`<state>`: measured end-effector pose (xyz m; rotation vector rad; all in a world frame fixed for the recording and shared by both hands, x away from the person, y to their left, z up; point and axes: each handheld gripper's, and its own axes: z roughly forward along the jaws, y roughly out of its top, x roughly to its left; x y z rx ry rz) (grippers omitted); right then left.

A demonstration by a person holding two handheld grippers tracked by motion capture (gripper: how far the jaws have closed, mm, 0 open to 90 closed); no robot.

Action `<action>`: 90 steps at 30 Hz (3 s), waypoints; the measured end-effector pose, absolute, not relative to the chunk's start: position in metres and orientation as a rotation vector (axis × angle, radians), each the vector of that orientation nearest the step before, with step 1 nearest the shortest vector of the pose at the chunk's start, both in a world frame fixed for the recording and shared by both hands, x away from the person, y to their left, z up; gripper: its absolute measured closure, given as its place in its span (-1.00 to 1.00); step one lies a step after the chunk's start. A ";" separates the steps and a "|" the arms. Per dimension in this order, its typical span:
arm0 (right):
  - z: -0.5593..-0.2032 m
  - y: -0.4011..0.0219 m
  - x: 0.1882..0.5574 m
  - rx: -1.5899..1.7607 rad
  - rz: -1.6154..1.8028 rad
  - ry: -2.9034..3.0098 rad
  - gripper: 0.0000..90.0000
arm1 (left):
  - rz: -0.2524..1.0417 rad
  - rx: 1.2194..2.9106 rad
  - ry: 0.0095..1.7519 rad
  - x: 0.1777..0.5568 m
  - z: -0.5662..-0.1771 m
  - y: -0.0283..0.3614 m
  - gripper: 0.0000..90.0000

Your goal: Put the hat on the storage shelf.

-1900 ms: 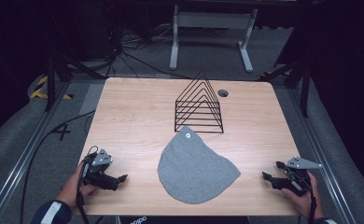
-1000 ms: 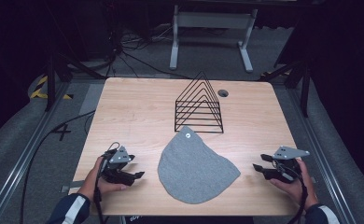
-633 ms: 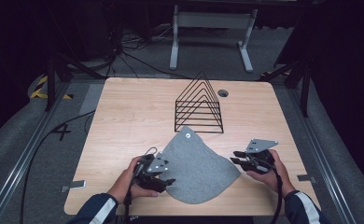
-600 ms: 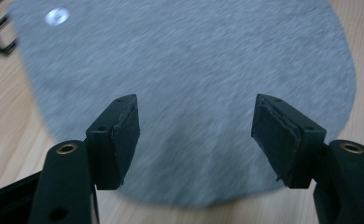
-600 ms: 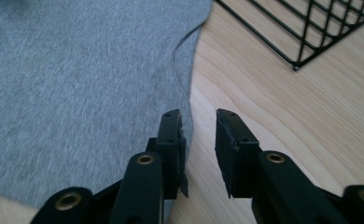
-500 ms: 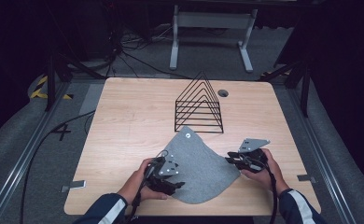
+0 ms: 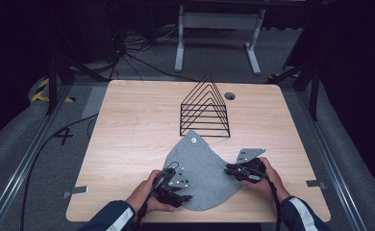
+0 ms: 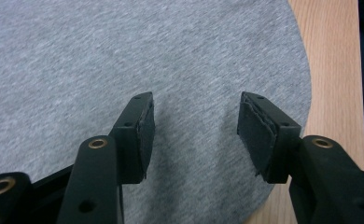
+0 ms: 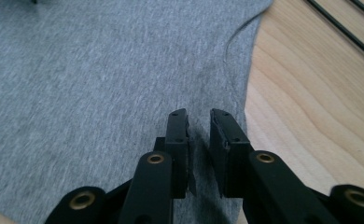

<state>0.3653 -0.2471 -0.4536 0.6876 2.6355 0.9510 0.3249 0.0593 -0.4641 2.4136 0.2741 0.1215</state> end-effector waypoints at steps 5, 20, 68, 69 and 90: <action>-0.454 -0.245 0.352 0.657 0.964 2.669 0.74 | 0.113 2.424 0.305 0.330 -0.463 0.073 0.03; -0.452 -0.229 0.332 0.527 0.962 2.786 0.78 | 0.194 2.393 0.495 0.356 -0.465 0.105 -0.12; -0.446 -0.237 0.398 0.737 0.981 2.490 0.87 | 0.119 2.328 0.192 0.317 -0.458 -0.010 -0.20; -0.448 -0.237 0.399 0.745 0.994 2.490 0.87 | 0.124 2.333 0.184 0.315 -0.460 -0.012 -0.20; -0.452 -0.239 0.346 0.666 0.931 2.681 0.87 | 0.121 2.420 0.337 0.326 -0.465 0.073 -0.15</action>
